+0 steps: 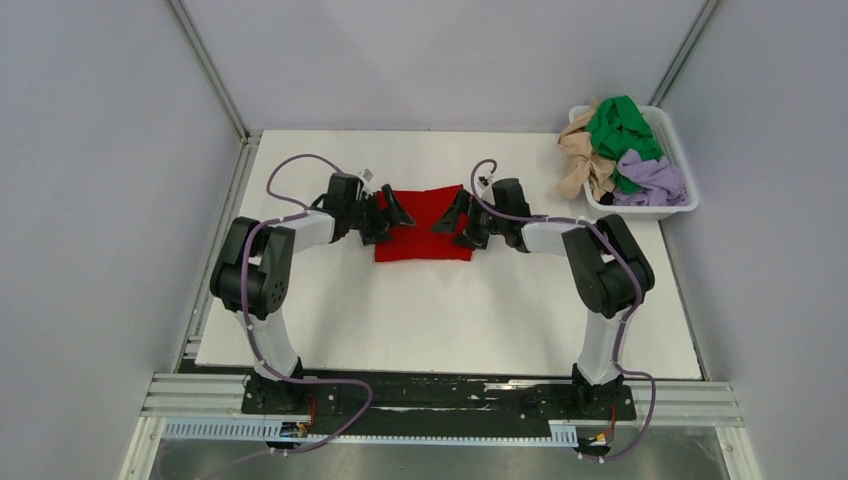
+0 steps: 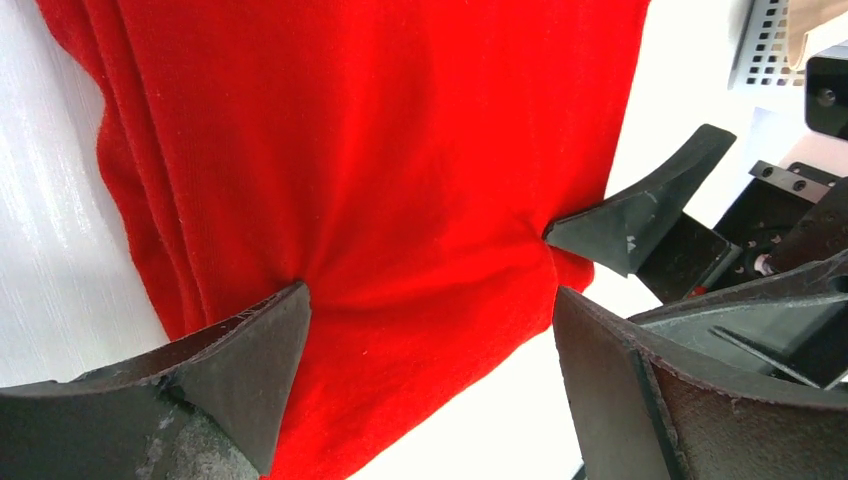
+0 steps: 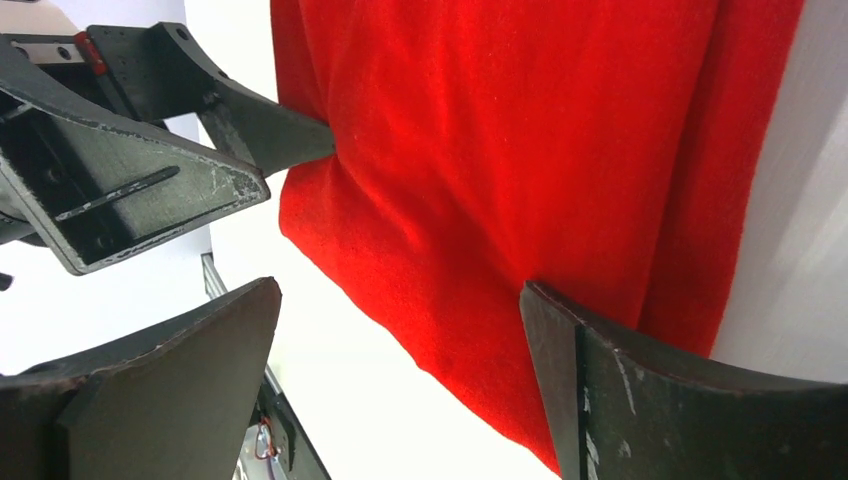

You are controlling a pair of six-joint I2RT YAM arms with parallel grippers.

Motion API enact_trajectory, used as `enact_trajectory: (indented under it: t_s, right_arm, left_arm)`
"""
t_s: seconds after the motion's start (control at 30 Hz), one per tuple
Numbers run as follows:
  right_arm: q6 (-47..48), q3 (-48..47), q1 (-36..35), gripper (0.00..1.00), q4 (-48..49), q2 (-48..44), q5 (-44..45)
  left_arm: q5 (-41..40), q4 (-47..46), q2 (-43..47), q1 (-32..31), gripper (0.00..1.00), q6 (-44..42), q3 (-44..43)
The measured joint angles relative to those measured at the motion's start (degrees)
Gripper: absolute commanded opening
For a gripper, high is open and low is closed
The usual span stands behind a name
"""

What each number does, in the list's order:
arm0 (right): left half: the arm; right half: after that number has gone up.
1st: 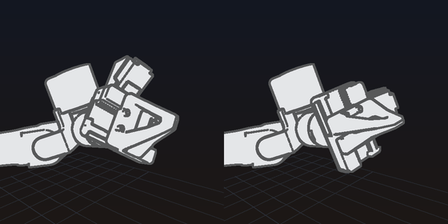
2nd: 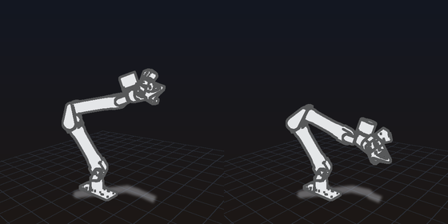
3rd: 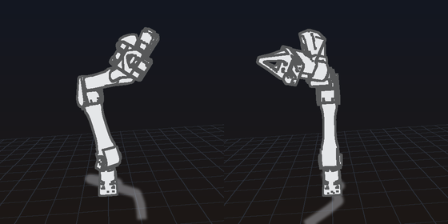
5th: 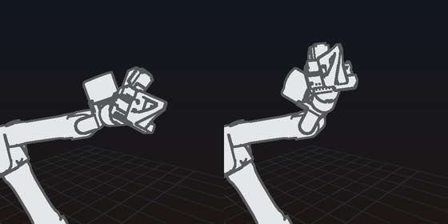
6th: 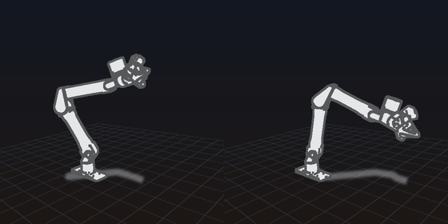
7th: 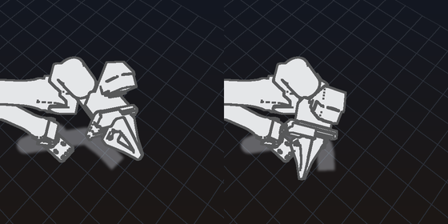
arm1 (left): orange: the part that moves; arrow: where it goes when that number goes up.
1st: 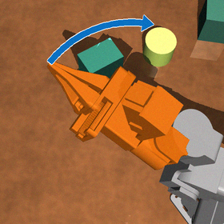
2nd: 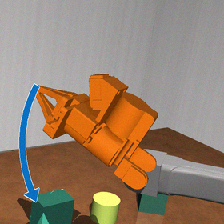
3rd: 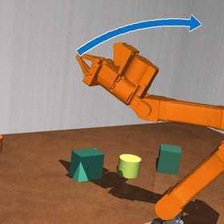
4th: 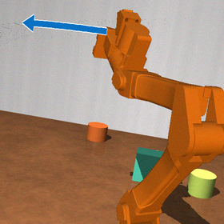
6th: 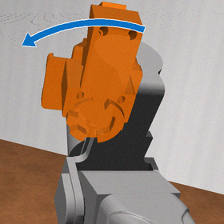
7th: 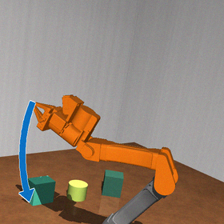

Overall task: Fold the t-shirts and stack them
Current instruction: Smooth out wrinkles on the folded tshirt, then put the neatly folded tshirt into the corner of the board with the left arm

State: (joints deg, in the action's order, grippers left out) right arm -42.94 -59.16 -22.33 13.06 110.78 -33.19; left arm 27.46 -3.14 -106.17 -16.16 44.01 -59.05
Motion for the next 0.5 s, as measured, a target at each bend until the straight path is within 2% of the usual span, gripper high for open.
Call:
enact_trajectory:
  t_s: [0.17, 0.33, 0.5]
  right_arm:
    - [2.8, 0.0, -0.3, 1.00, -5.3, -3.1, 2.1]
    - [5.1, 0.1, -0.3, 1.00, -9.6, -10.5, 4.2]
    - [7.0, 2.7, -0.3, 1.00, -10.1, -19.5, 6.7]
  left_arm:
    - [-3.0, 5.1, 3.4, -0.3, 1.00, -2.6, 0.1]
    - [-8.0, 11.5, 8.6, -0.3, 1.00, -5.3, -0.7]
    - [-11.8, 16.2, 7.6, 0.0, 1.00, -7.9, -5.1]
